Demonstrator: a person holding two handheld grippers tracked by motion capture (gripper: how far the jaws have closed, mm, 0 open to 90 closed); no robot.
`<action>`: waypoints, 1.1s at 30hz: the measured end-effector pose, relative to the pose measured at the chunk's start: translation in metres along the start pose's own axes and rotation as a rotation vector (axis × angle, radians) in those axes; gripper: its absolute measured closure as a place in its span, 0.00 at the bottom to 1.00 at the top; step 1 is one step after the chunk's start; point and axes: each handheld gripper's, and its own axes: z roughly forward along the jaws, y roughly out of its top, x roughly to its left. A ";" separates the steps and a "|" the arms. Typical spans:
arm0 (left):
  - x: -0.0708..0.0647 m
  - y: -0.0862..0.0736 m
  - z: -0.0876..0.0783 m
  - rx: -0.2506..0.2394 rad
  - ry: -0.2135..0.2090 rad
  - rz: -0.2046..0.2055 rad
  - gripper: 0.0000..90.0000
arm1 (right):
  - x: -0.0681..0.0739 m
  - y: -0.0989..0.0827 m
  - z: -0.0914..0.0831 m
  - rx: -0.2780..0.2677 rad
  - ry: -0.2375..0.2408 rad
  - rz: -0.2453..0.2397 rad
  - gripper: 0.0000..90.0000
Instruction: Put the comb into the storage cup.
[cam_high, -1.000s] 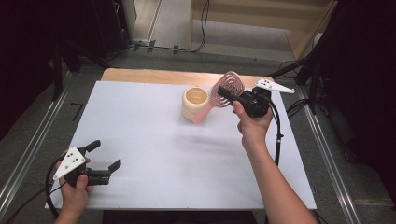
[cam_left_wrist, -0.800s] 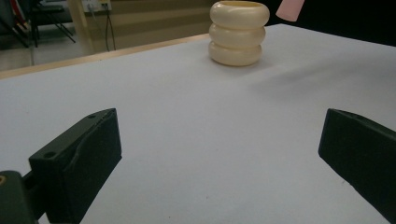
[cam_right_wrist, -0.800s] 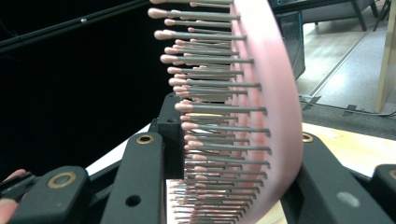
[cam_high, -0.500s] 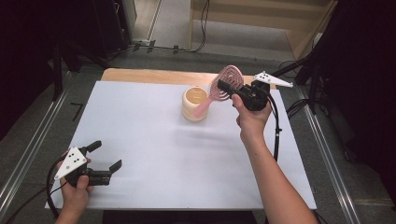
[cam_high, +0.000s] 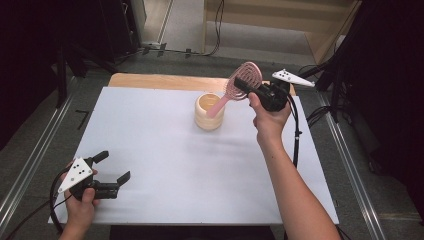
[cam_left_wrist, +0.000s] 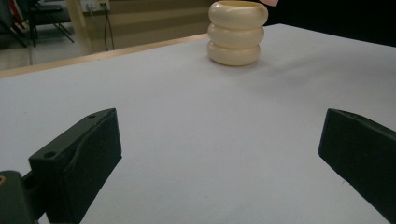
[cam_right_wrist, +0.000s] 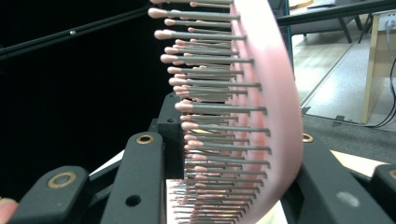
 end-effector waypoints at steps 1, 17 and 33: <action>0.000 0.000 0.000 0.001 0.000 0.000 0.00 | 0.000 0.001 0.001 0.000 -0.002 -0.002 0.69; -0.001 0.000 0.001 0.004 0.002 0.010 0.00 | -0.005 0.008 0.013 -0.027 -0.016 -0.027 0.69; -0.001 0.000 0.000 0.004 0.001 0.010 0.00 | -0.016 0.010 0.024 -0.022 -0.061 -0.015 0.69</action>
